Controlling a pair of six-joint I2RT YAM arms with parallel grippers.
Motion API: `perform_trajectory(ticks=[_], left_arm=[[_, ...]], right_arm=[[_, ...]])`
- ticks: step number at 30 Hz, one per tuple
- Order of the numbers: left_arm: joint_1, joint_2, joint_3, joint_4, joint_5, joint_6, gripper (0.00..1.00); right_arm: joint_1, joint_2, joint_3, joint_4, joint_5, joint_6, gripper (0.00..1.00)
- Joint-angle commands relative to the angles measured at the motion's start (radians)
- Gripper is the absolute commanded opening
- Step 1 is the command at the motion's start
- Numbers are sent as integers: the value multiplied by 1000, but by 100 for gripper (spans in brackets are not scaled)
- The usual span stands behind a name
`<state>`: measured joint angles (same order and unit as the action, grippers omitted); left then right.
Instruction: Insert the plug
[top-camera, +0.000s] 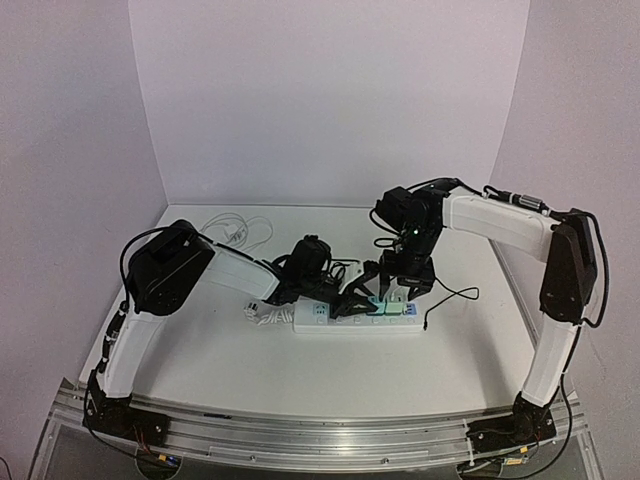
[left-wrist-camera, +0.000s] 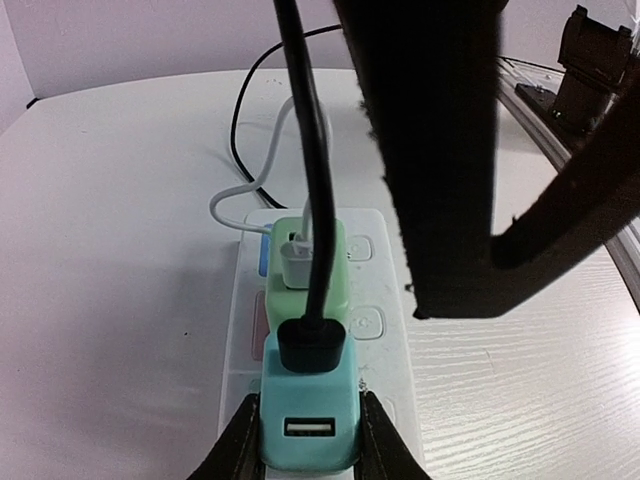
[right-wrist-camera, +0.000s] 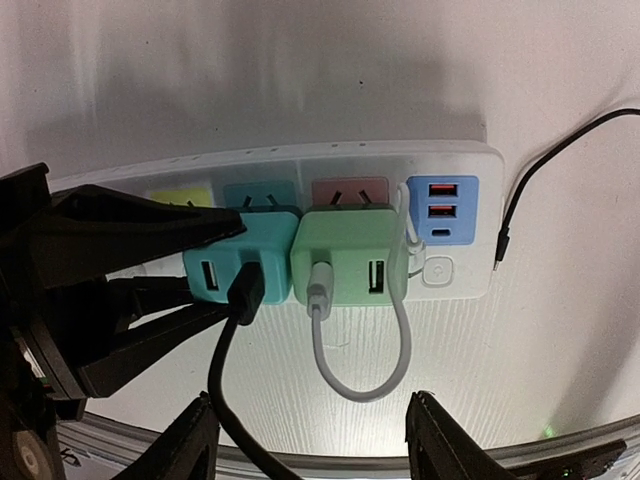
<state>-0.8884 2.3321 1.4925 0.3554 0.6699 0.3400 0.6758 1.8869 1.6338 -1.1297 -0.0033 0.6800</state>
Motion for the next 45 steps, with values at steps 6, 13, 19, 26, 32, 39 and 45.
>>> perform_trajectory(ticks=[6, 13, 19, 26, 32, 39, 45], left_arm=[[11, 86, 60, -395, -50, -45, 51], [12, 71, 149, -438, -53, -59, 59], [19, 21, 251, -536, -46, 7, 68], [27, -92, 307, -724, -9, 162, 79], [66, -228, 283, -873, 73, 335, 81], [148, -335, 282, -984, 121, 373, 79], [325, -399, 269, -871, 23, 140, 78]], right_arm=[[20, -42, 24, 5, -61, -24, 61], [19, -53, 24, 4, -60, -24, 61], [20, -69, 42, 4, -42, -28, 61], [20, -102, 35, -2, -139, -56, 62], [20, -211, -68, -11, -285, -86, 63], [24, -256, 17, -11, -439, -162, 63], [25, -273, 124, -7, -505, -196, 65]])
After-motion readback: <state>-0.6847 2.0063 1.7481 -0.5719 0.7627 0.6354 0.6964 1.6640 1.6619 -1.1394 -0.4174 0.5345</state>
